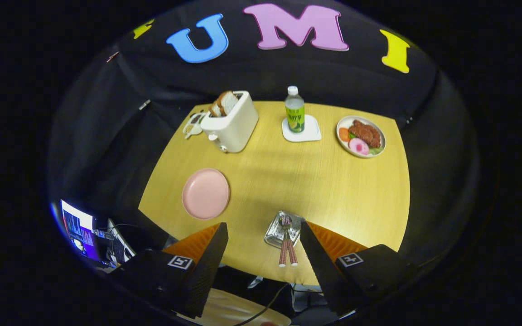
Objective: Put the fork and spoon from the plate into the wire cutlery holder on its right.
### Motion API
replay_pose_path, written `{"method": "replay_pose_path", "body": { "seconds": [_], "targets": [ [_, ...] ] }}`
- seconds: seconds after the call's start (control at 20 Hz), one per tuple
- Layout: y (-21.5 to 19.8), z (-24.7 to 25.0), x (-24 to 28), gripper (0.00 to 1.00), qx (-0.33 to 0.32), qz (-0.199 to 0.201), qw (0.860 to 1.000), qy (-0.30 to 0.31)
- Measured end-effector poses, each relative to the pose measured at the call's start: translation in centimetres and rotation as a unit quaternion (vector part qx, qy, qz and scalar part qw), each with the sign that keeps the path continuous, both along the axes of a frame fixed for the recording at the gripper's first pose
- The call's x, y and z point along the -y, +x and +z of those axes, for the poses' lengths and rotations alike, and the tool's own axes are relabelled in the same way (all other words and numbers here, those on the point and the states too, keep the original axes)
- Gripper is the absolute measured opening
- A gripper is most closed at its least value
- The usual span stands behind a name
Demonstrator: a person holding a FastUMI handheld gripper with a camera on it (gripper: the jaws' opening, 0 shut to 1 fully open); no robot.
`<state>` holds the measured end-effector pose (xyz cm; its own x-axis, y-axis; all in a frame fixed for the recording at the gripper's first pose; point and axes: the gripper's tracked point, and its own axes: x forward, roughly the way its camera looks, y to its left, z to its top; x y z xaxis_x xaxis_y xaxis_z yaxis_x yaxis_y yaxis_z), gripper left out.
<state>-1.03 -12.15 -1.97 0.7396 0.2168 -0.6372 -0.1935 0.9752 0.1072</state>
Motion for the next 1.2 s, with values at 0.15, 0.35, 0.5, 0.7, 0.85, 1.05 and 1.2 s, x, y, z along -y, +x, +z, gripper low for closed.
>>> {"method": "replay_pose_path", "body": {
  "seconds": [0.15, 0.35, 0.5, 0.7, 0.85, 1.05, 1.2],
  "targets": [
    [0.3, 4.4, -1.2, 0.99, 0.097, -0.011, 0.995, 0.022],
    [0.1, 11.2, -1.6, 0.99, 0.24, -0.042, 0.97, 0.025],
    [-0.5, 15.2, -1.8, 0.99, 0.326, -0.071, 0.943, 0.013],
    [-2.2, 19.2, -2.0, 0.99, 0.416, -0.117, 0.902, -0.009],
    [-3.5, 20.0, -3.4, 0.99, 0.444, -0.13, 0.886, -0.017],
    [-4.8, 19.0, -6.4, 0.99, 0.451, -0.133, 0.883, -0.002],
    [-5.1, 17.9, -7.9, 0.99, 0.446, -0.14, 0.884, -0.009]
  ]
}}
